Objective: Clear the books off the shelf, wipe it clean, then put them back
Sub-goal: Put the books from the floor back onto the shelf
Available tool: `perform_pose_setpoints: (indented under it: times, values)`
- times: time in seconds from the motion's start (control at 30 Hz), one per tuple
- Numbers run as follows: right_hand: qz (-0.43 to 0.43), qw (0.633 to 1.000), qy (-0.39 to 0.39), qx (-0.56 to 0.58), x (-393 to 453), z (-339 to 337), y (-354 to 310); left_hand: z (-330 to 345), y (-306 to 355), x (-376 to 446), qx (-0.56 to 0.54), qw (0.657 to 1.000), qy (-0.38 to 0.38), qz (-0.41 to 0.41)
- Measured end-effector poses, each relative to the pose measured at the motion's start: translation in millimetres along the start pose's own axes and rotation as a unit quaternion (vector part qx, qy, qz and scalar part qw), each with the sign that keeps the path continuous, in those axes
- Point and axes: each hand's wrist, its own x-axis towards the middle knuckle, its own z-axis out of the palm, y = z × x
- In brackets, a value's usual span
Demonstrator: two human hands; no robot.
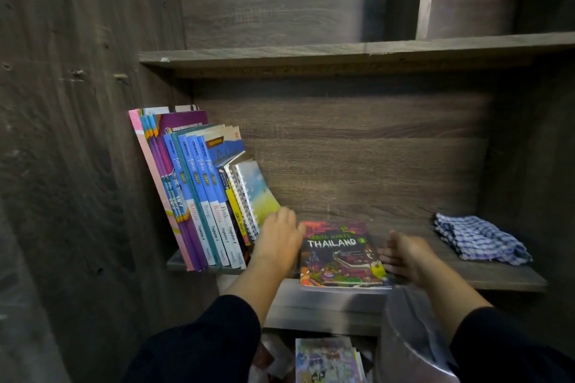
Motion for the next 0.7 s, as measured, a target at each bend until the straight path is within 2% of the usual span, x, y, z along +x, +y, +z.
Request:
perform_pose_setpoints:
  times: [0.03,0.1,0.27,0.4,0.5,0.7]
  values:
    - [0.0,1.0,0.002,-0.003,1.4,0.0,0.2,9.0,2.5,2.9,0.006,0.999,-0.027,0.038]
    - [0.002,1.0,0.004,-0.005,4.2,-0.7,0.5,22.5,4.9,5.2,-0.02,0.994,-0.095,0.052]
    - [0.006,1.0,0.001,-0.003,7.2,-0.9,1.1,37.1,5.8,10.1,-0.029,0.987,-0.159,-0.002]
    - [-0.002,1.0,0.001,0.014,7.2,-1.0,1.7,40.6,4.3,15.8,0.02,0.975,-0.207,-0.075]
    - [-0.004,1.0,-0.003,0.015,4.4,-2.0,1.9,43.1,7.3,18.8,0.014,0.973,-0.216,-0.081]
    - [-0.004,1.0,-0.013,0.016,2.1,-2.7,0.6,32.6,9.2,18.8,0.004,0.982,-0.179,-0.066]
